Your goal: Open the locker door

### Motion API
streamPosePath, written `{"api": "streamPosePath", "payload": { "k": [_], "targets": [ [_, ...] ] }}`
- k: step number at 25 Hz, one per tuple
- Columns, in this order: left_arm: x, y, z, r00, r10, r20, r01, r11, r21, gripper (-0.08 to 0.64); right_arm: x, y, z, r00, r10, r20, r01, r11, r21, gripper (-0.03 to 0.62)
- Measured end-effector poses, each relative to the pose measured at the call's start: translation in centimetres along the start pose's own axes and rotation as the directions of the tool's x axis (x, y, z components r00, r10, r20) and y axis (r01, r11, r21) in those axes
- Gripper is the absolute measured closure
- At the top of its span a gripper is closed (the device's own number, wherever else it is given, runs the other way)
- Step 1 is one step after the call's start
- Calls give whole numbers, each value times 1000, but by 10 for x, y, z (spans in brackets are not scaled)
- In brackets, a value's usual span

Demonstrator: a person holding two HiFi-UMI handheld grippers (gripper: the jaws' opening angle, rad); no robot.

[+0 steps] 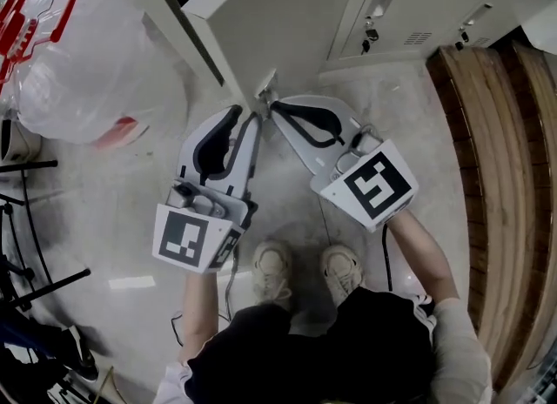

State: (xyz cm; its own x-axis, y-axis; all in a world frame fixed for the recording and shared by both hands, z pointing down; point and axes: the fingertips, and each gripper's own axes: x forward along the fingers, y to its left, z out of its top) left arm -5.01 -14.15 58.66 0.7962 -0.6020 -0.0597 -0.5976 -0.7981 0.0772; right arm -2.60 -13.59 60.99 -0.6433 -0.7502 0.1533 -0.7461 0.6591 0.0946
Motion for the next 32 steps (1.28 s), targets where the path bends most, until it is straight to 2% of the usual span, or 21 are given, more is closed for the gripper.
{"api": "streamPosePath", "payload": {
  "k": [4,8,12,16,20,23,27,32],
  "targets": [
    [0,-21,0,998,-55,21,55,998,-16,489,-34,-2,-21,998,-46,-41,47,999,21,586],
    [-2,-45,-6,989,-144,28,144,990,-4,489,-58,3,-34,995,-46,-85,48,998,28,586],
    [8,-91,-11,963,-271,17,270,962,33,511,-80,7,-37,992,-77,-102,81,996,32,586],
    [22,-128,-17,938,-347,4,346,937,35,515,-115,-6,-44,978,-168,-124,178,981,76,588],
    [39,-158,-27,908,-415,-59,419,906,64,515,-147,-14,-49,959,-245,-143,257,963,78,588],
    [54,-174,-32,890,-450,-76,454,889,58,515,-163,-14,-57,948,-268,-171,284,956,79,588],
    [80,-177,-41,876,-470,-107,469,882,-33,514,-170,-26,-68,942,-286,-178,308,945,109,588],
    [106,-175,-50,885,-449,-122,453,892,-1,514,-171,-44,-69,927,-339,-157,358,928,107,588]
  ]
}}
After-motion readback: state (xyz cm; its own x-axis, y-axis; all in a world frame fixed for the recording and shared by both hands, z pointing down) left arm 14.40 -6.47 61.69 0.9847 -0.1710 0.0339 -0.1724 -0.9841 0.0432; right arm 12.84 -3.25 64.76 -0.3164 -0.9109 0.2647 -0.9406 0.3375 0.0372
